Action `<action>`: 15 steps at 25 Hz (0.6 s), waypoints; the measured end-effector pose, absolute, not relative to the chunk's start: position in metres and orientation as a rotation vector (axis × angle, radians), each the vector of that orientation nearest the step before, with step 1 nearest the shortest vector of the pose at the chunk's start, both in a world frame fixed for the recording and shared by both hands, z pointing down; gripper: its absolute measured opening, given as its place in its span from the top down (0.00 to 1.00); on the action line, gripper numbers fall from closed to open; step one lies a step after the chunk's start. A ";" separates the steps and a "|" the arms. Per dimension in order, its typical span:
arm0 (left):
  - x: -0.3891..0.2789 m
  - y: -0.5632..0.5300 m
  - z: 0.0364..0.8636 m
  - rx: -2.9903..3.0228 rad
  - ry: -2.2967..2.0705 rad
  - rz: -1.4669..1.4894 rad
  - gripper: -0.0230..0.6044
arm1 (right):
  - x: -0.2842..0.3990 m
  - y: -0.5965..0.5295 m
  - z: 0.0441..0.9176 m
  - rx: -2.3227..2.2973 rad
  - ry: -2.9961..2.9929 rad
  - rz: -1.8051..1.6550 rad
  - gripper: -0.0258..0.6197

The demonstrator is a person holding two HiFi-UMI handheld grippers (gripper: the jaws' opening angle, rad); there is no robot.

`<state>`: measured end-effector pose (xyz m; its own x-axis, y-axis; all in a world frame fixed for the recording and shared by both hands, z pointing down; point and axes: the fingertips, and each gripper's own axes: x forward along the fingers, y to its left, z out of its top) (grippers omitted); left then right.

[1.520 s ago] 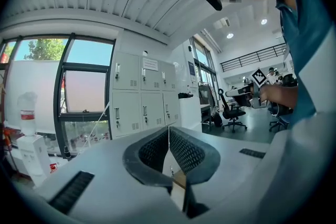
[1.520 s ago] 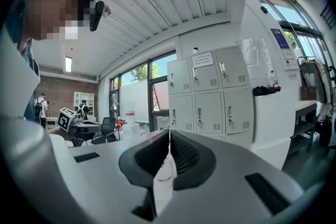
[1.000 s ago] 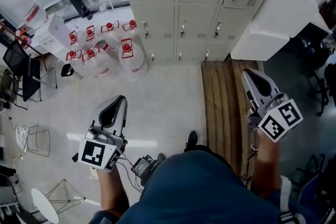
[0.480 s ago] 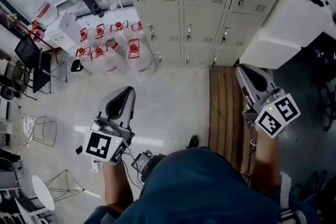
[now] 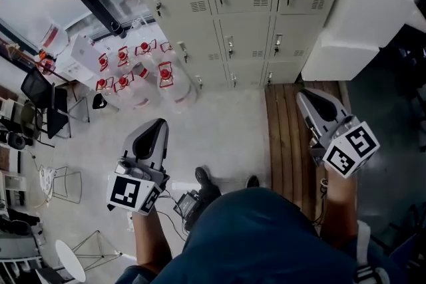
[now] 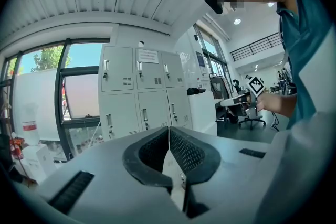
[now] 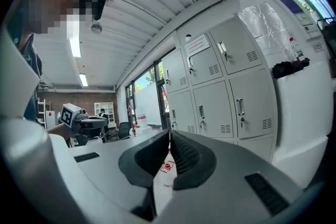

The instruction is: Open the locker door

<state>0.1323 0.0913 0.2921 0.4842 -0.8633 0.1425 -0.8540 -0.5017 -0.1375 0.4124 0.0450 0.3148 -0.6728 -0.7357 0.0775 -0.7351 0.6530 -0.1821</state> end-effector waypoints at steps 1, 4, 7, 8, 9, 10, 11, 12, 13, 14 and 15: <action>0.132 0.087 0.294 -2.673 1.533 -0.300 0.93 | 0.416 0.045 0.316 -1.293 2.845 -0.314 0.90; 0.131 0.072 0.299 -2.706 1.458 -0.287 0.93 | 0.421 0.046 0.318 -1.373 2.813 -0.310 0.90; 0.124 0.050 0.302 -2.749 1.381 -0.260 0.93 | 0.420 0.044 0.318 -1.476 2.770 -0.292 0.90; 0.121 0.042 0.303 -2.760 1.354 -0.253 0.93 | 0.419 0.043 0.318 -1.508 2.754 -0.288 0.90; 0.118 0.034 0.303 -2.769 1.326 -0.249 0.93 | 0.416 0.041 0.318 -1.537 2.736 -0.288 0.90; 0.114 0.025 0.303 -2.777 1.300 -0.247 0.93 | 0.413 0.039 0.318 -1.564 2.721 -0.291 0.90; 0.110 0.015 0.302 -2.783 1.279 -0.245 0.93 | 0.410 0.036 0.318 -1.589 2.709 -0.297 0.90; 0.106 0.005 0.300 -2.790 1.261 -0.241 0.93 | 0.405 0.032 0.317 -1.611 2.699 -0.302 0.90; 0.101 -0.004 0.298 -2.796 1.243 -0.234 0.93 | 0.401 0.027 0.315 -1.632 2.690 -0.304 0.90; 0.096 -0.013 0.295 -2.802 1.222 -0.223 0.93 | 0.396 0.022 0.314 -1.652 2.680 -0.303 0.90; 0.090 -0.022 0.292 -2.808 1.202 -0.213 0.93 | 0.390 0.017 0.312 -1.671 2.671 -0.300 0.90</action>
